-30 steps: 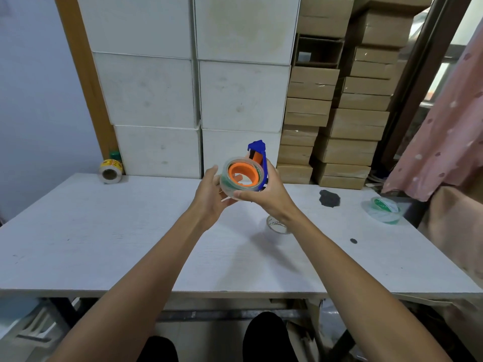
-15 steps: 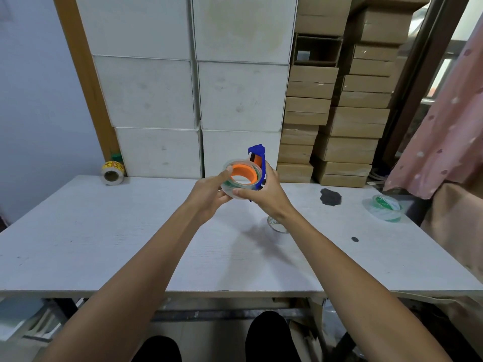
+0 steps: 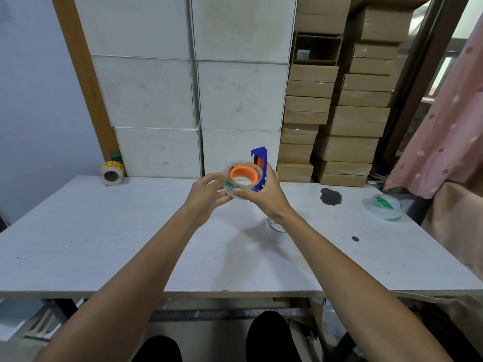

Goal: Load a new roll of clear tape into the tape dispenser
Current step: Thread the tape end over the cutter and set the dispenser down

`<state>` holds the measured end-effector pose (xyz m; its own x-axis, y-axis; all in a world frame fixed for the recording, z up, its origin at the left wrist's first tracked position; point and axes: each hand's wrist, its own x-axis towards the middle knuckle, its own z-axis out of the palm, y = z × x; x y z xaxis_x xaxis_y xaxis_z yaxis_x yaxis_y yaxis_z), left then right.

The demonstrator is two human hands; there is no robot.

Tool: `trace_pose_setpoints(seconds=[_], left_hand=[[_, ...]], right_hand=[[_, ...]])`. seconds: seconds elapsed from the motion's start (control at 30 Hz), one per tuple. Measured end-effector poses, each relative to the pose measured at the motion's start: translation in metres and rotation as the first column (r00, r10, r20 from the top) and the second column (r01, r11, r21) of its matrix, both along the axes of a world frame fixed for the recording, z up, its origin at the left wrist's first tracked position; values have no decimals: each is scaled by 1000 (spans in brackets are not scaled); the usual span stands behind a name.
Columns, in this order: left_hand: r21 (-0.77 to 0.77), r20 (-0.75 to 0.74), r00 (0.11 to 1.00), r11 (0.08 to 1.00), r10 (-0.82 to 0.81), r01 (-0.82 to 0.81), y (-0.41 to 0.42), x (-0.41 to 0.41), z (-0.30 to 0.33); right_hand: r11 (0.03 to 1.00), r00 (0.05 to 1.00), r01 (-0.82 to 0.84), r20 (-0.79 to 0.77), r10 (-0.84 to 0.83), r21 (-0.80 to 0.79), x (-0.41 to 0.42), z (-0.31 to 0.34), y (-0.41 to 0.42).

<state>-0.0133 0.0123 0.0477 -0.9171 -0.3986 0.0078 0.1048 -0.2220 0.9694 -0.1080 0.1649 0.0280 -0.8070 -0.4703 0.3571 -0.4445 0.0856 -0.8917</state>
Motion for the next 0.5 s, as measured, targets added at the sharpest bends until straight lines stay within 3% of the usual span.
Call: trace_pose_setpoints(seconds=[0.23,0.5], left_hand=[[-21,-6,1000,1000,6,-6,-1,-2,-2],[61,15,998,996,59,-59,-9,-2,-17]], right_hand=[[1000,1000,0,-2,0,13,-12,-6,-15],[1000,999,22,33,-22,-10,-20,-26,-23]])
